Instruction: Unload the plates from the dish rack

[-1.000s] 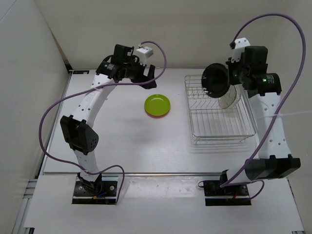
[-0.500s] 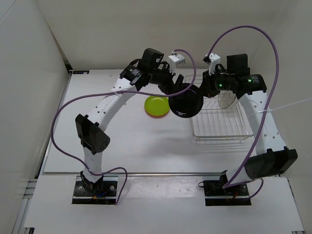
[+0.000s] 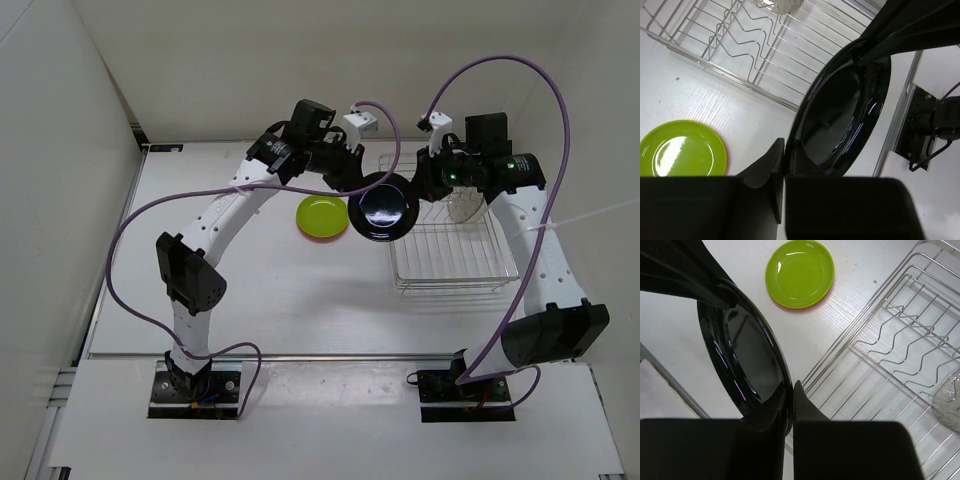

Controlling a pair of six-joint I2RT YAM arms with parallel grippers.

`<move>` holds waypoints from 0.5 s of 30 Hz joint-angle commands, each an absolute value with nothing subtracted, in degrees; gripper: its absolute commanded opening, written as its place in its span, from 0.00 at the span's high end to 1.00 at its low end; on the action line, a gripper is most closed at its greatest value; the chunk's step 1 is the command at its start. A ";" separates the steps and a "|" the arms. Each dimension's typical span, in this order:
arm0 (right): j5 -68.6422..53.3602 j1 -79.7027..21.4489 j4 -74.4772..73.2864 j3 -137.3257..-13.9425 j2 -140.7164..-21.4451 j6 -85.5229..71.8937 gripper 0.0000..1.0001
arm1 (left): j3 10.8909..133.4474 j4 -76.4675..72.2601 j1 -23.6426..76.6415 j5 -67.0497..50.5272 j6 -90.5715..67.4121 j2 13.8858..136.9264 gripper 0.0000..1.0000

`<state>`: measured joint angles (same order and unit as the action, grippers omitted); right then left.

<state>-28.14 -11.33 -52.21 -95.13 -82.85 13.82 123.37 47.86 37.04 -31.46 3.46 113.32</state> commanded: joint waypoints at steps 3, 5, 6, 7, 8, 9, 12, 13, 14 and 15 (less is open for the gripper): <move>-30.59 -11.78 -50.01 -95.27 -81.39 11.95 0.57 | 121.56 46.93 37.00 -27.08 4.48 109.17 0.89; -30.59 -11.78 -50.01 -94.75 -81.39 11.95 0.43 | 119.54 46.93 37.00 -27.07 4.48 108.55 0.89; -28.93 -11.78 -50.01 -94.75 -81.39 11.95 0.36 | 118.75 46.93 36.22 -27.07 4.48 108.54 0.89; -27.87 -11.78 -49.31 -94.05 -81.39 11.26 0.03 | 117.09 46.15 35.51 -27.07 4.48 108.02 0.89; -26.56 -11.78 -48.78 -93.26 -81.39 10.64 0.00 | 116.20 45.53 34.72 -27.07 4.48 107.50 0.89; -24.98 -11.78 -48.78 -93.25 -81.39 10.63 0.00 | 115.41 45.53 33.06 -27.07 4.48 107.49 0.89; -19.09 -11.78 -47.29 -92.72 -81.39 9.24 0.00 | 113.47 44.82 28.33 -26.28 4.48 108.54 0.89; -17.85 -11.78 -46.68 -92.20 -81.39 9.23 0.00 | 113.47 44.82 27.17 -27.15 4.48 109.94 0.89; -16.36 -11.78 -46.67 -92.20 -80.86 9.23 0.00 | 113.47 44.30 26.11 -27.85 3.79 110.82 0.89; -16.35 -11.78 -46.15 -92.20 -80.86 9.23 0.00 | 113.99 44.30 24.54 -27.86 3.26 111.70 0.89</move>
<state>-20.73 -11.70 -49.45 -92.33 -82.76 10.44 113.25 47.03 28.62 -27.62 4.03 112.36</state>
